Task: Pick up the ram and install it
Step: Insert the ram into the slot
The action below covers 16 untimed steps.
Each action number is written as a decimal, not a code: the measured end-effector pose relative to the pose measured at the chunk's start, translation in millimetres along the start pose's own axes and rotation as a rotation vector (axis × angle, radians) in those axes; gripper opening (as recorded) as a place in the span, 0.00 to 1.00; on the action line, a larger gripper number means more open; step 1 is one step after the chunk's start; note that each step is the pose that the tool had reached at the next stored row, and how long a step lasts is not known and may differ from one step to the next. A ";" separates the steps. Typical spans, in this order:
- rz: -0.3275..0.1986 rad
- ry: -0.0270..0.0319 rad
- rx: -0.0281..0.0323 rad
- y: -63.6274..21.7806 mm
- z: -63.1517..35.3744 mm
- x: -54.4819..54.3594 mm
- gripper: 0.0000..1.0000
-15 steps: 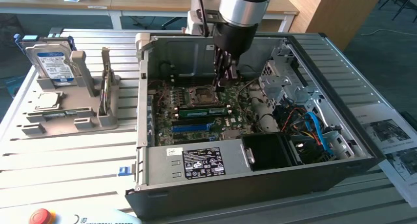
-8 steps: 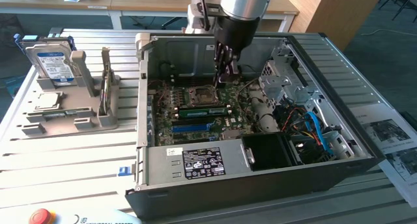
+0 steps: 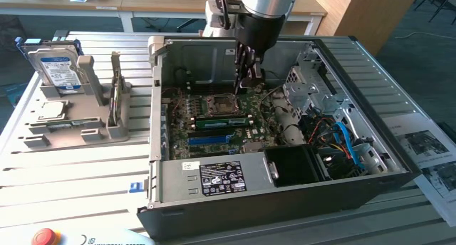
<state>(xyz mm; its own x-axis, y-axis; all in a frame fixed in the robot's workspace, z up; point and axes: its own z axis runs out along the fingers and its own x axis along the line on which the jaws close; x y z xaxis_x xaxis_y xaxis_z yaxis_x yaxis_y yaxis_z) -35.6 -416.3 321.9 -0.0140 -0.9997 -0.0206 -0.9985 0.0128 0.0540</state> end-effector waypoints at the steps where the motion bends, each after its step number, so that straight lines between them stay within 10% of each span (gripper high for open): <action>1: 0.000 0.0000 -0.0001 0.0 0.0 0.0 0.25; 3: 0.000 -0.0023 0.0082 1.6 -2.5 0.0 0.25; 4: -0.001 -0.0045 0.0380 6.4 -2.2 0.0 0.25; 5: -0.001 -0.0049 0.0472 7.7 -2.1 0.1 0.25; 16: -0.001 -0.0048 0.0472 7.9 -4.9 0.0 0.25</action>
<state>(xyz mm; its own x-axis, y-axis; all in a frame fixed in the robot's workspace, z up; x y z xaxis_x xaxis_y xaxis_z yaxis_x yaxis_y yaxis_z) -43.3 -416.3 327.2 -0.0128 -0.9996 -0.0254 -0.9999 0.0127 0.0069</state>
